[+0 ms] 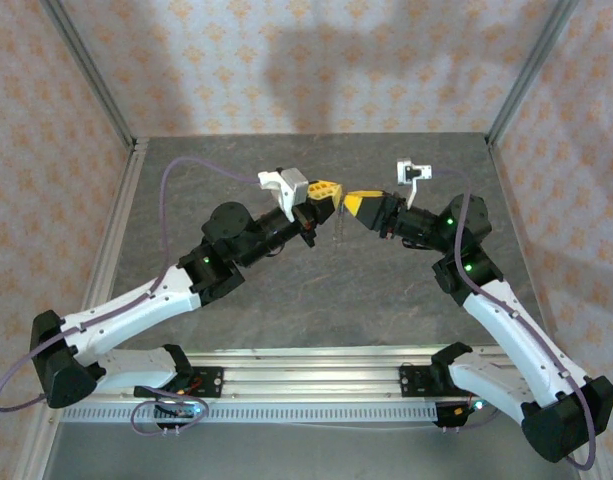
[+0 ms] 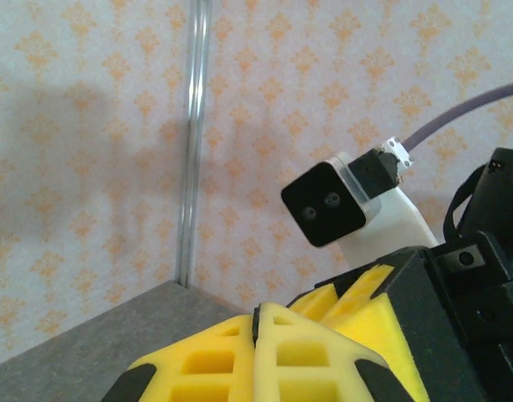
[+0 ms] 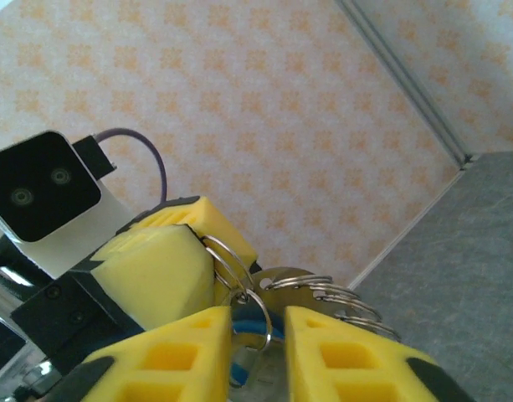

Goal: Put the keys on the keyring

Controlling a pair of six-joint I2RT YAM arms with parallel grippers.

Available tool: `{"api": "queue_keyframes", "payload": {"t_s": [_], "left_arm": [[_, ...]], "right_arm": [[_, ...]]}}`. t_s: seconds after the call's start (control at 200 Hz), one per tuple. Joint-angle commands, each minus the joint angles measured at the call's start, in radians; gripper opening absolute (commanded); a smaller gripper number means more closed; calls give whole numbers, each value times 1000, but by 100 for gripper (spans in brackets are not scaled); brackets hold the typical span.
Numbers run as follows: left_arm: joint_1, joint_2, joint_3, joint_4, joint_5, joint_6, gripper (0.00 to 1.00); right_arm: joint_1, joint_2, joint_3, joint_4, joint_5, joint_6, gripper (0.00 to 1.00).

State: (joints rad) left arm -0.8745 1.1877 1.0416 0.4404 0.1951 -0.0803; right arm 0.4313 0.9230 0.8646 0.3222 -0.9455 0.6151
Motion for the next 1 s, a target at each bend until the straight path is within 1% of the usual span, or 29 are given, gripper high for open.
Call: {"api": "queue_keyframes", "payload": {"t_s": [0.0, 0.09, 0.195, 0.34, 0.485, 0.515, 0.535, 0.626, 0.846, 0.996], "left_arm": [[20, 0, -21, 144, -57, -106, 0], [52, 1, -44, 181, -52, -180, 0], [95, 6, -68, 226, -29, -273, 0], [143, 20, -77, 246, 26, -365, 0], [184, 46, -83, 278, 87, -447, 0], [188, 52, -81, 282, 96, -449, 0], [192, 56, -80, 284, 102, -479, 0], [203, 80, -77, 297, 122, -523, 0], [251, 172, -83, 420, 186, -697, 0], [264, 230, -71, 475, 216, -765, 0]], "right_arm": [[-17, -36, 25, -42, 56, -20, 31], [-55, -73, 16, -43, 80, 2, 37], [-88, -104, 5, -31, 123, 35, 37], [-93, -105, -5, -24, 226, 71, 39], [-94, -70, -26, 4, 309, 105, 41], [-94, -61, -32, 18, 317, 113, 42], [-93, -55, -37, 26, 320, 118, 42], [-93, -36, -56, 57, 336, 140, 42], [-91, -18, -82, 105, 361, 166, 42], [-85, -8, -93, 137, 378, 191, 43]]}}
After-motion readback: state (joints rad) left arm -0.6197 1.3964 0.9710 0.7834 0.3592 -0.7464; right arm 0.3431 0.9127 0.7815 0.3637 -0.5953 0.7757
